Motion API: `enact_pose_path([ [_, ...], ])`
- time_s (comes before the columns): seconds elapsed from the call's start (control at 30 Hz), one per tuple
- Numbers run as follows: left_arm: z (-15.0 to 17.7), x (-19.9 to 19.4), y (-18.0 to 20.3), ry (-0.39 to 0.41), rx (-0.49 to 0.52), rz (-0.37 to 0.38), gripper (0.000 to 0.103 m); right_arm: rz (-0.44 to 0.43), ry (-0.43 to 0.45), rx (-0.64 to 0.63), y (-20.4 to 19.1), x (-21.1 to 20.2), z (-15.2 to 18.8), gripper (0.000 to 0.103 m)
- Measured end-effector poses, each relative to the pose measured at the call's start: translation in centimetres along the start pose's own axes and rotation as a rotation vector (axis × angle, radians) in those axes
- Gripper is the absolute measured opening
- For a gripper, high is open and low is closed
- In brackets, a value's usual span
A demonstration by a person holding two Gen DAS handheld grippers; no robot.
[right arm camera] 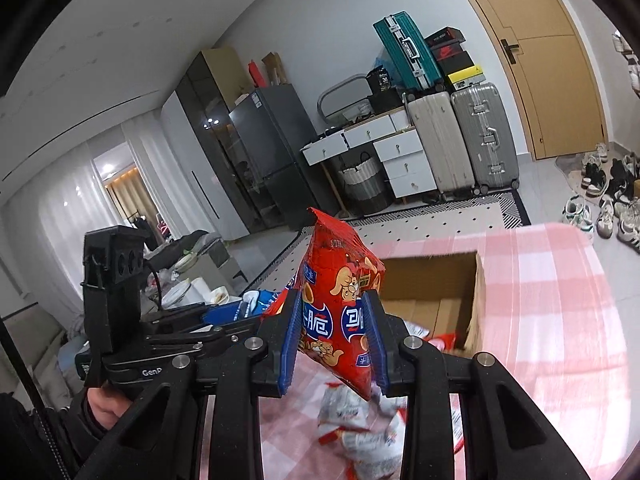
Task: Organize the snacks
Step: 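Carry both packets over the box and open both grippers to drop them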
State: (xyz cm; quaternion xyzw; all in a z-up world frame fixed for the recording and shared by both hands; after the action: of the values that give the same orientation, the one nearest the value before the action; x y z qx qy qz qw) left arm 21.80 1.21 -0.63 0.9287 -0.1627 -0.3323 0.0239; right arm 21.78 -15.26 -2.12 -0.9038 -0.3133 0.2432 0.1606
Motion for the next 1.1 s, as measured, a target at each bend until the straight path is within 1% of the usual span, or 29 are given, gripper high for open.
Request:
enact_pose_path([
  [0.1, -1.9, 0.6, 0.1, 0.007, 0.001, -0.01, 0.042, 0.006, 0.004, -0.01, 0.1, 0.5, -1.4, 0.031],
  [0.37, -6.5, 2.2, 0.2, 0.025, -0.011, -0.009, 0.042, 0.019, 0.007, -0.033, 0.6, 2.0, -4.5, 0.031],
  [0.57, -9.4, 4.8, -0.2, 0.013, -0.018, -0.014, 0.042, 0.031, 0.002, -0.044, 1.6, 3.5, -6.4, 0.031],
  [0.67, -10.4, 6.8, -0.9, -0.005, -0.028, -0.024, 0.042, 0.042, -0.011, -0.042, 2.3, 4.7, -6.9, 0.031],
  [0.77, -10.7, 9.3, -1.9, -0.034, -0.048, -0.02, 0.042, 0.056, -0.031, -0.039, 3.3, 6.1, -6.9, 0.031],
  [0.87, -10.4, 12.2, -2.9, -0.086, -0.066, -0.002, 0.042, 0.068, -0.073, -0.035, 4.5, 8.1, -6.2, 0.031],
  [1.0, -9.7, 15.5, -4.0, -0.119, -0.093, 0.018, 0.042, 0.076, -0.124, -0.022, 6.3, 10.8, -4.9, 0.031],
  [1.1, -9.0, 17.3, -4.7, -0.136, -0.101, 0.026, 0.042, 0.083, -0.141, -0.013, 7.3, 12.2, -4.3, 0.031],
])
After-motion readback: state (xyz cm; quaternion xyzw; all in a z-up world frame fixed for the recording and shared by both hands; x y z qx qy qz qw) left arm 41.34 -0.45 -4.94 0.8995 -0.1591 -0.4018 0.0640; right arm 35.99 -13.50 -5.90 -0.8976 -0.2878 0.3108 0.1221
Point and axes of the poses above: each gripper's, at about its wrist camera, not at the fingertips, and x roughly the way its jaws point, y to its right, z to its underside, the point moved 5 cm from there along x, roughly the way its jaws point
